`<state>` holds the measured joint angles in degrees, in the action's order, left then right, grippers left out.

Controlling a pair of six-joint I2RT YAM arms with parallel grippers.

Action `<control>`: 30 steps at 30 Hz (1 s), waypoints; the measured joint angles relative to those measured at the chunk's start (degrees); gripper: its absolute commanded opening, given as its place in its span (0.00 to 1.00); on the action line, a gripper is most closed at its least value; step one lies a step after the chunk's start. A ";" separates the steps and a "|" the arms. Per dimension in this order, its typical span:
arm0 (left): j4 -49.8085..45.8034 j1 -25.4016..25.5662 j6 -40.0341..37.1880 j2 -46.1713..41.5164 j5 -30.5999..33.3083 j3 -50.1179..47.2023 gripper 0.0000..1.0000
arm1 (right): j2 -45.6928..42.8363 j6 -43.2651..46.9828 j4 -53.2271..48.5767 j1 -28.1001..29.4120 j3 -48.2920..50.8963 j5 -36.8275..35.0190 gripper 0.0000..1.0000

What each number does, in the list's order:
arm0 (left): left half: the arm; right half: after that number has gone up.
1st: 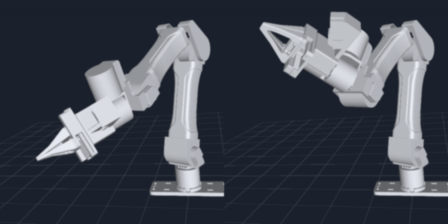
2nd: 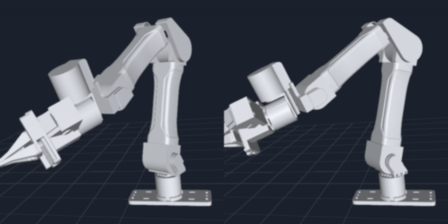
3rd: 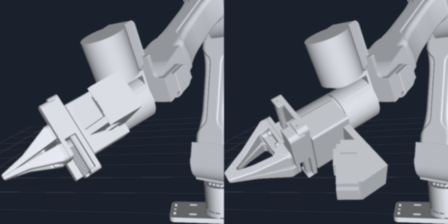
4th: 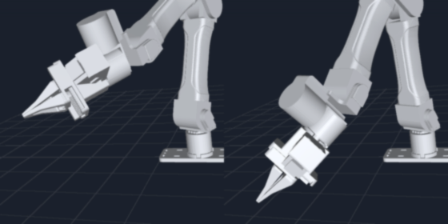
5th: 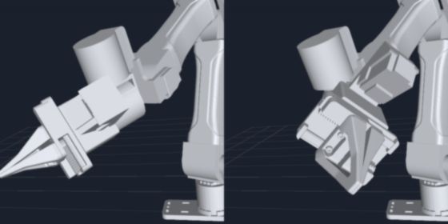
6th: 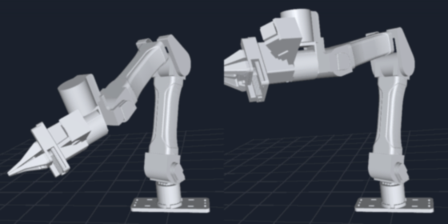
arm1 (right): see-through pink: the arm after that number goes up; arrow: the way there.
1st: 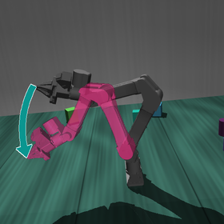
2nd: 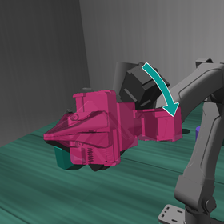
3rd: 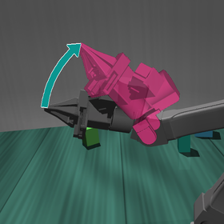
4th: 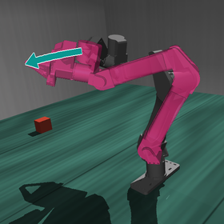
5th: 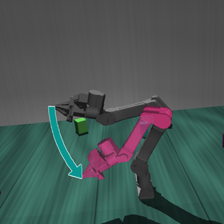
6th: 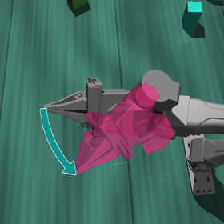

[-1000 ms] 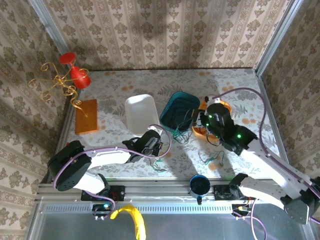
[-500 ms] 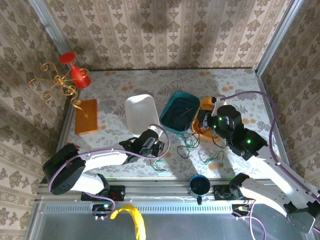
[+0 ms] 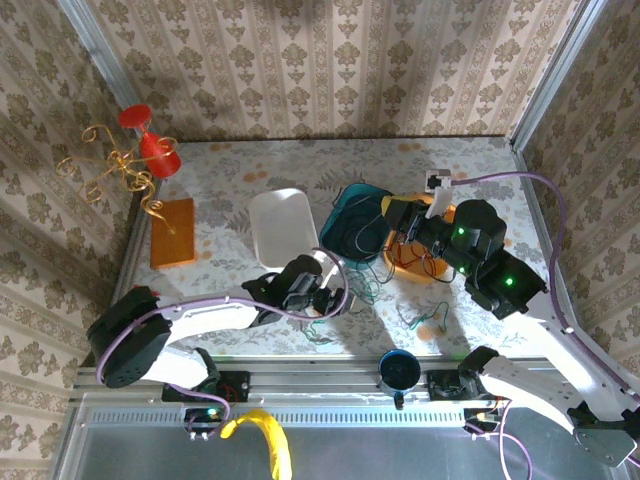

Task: Untangle the cables

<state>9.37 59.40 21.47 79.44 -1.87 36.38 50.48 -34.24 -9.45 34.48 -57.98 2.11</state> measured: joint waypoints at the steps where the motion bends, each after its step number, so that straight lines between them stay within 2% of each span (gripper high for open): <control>1: 0.39 0.22 -0.28 0.63 -0.50 0.63 0.86 | 0.00 -0.59 0.39 0.00 -0.09 0.24 0.00; 5: 2.34 0.59 -1.11 3.23 -2.23 2.38 0.87 | 0.00 -3.41 2.16 0.00 -0.35 1.42 0.00; 6: 3.08 0.59 -1.25 4.02 -2.49 2.75 0.84 | 0.00 -4.17 2.58 0.00 -0.35 1.55 0.00; 11: 5.57 0.52 -1.79 8.35 -3.54 4.70 0.49 | -0.37 -6.64 3.21 0.00 -0.35 1.44 0.00; 15: 7.02 0.02 -1.64 10.95 -4.66 5.09 0.13 | -1.81 -6.97 3.19 -0.31 -0.35 0.70 0.00; 17: 7.30 -0.63 -0.94 11.50 -5.22 5.09 0.00 | -2.78 -6.93 2.95 -0.66 -0.61 -0.20 0.00; 22: 8.52 -3.13 1.11 11.65 -5.38 4.96 0.00 | -4.55 -6.23 1.03 -1.64 -2.73 -3.10 0.00; 30: 2.27 -5.07 3.58 11.63 1.77 4.35 0.00 | -9.53 -3.91 -3.89 -2.71 -3.74 -13.68 0.00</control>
<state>11.64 54.33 25.06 91.07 -0.10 40.73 40.95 -38.15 -13.34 31.77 -61.71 -11.57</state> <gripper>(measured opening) 0.049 0.066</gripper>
